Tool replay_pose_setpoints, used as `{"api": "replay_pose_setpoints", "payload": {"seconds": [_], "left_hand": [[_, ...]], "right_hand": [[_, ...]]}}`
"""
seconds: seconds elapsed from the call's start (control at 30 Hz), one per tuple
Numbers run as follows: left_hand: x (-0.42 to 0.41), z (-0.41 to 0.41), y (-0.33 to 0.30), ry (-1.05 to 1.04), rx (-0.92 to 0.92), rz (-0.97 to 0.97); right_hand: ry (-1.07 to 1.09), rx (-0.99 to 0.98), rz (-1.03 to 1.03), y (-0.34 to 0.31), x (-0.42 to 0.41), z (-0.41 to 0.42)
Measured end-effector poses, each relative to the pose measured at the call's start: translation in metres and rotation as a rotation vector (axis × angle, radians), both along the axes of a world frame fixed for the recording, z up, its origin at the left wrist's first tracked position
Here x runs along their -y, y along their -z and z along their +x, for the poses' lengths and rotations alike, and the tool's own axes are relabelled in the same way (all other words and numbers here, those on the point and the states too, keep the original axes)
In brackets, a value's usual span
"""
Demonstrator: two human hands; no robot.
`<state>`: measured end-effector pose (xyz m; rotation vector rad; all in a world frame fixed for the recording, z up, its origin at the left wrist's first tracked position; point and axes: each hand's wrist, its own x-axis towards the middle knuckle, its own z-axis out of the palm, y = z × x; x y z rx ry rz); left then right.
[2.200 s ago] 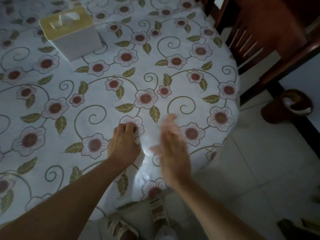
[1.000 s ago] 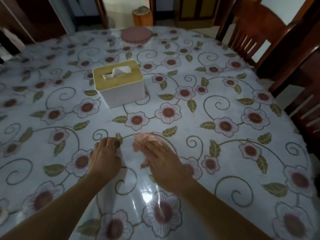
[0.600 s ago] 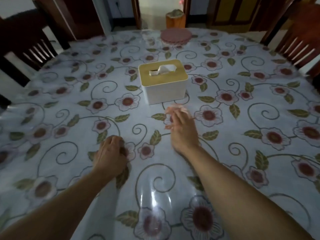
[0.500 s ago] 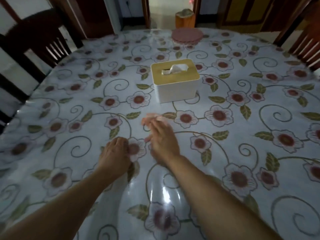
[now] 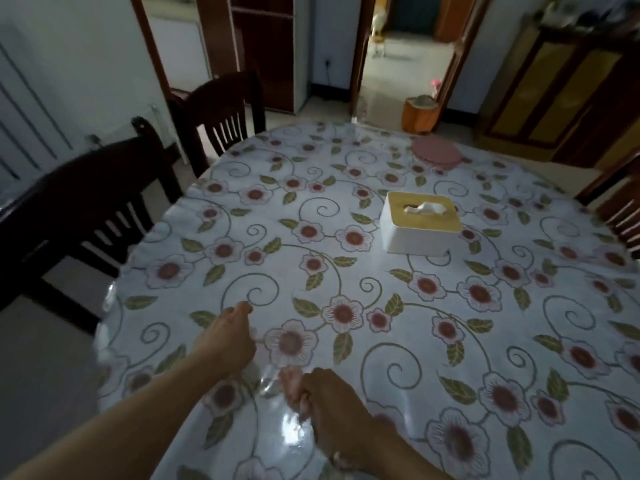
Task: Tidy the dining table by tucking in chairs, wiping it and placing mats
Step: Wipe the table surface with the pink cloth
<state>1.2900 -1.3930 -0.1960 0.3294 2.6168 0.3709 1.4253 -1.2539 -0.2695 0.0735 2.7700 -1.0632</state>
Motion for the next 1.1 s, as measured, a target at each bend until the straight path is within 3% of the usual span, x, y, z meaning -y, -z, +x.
{"api": "replay_pose_setpoints", "payload": {"seconds": [0.13,0.3,0.57,0.8,1.1], "left_hand": [[0.044,-0.015,-0.038,0.073,-0.001,0.063],[0.100,-0.039,-0.078,0.232,-0.026,0.084],[0.177,-0.076,-0.126,0.411,-0.039,0.137],[0.203,-0.129,-0.133,0.508,0.001,0.082],[0.183,-0.229,-0.139,0.609,-0.004,0.011]], "right_hand": [[0.185,-0.001,0.022,-0.051,0.037,-0.021],[0.214,-0.040,0.231,-0.102,0.099,-0.055],[0.350,-0.076,0.311,-0.161,0.179,-0.105],[0.500,-0.034,0.303,-0.164,0.197,-0.142],[0.650,-0.005,0.301,-0.170,0.180,-0.262]]}}
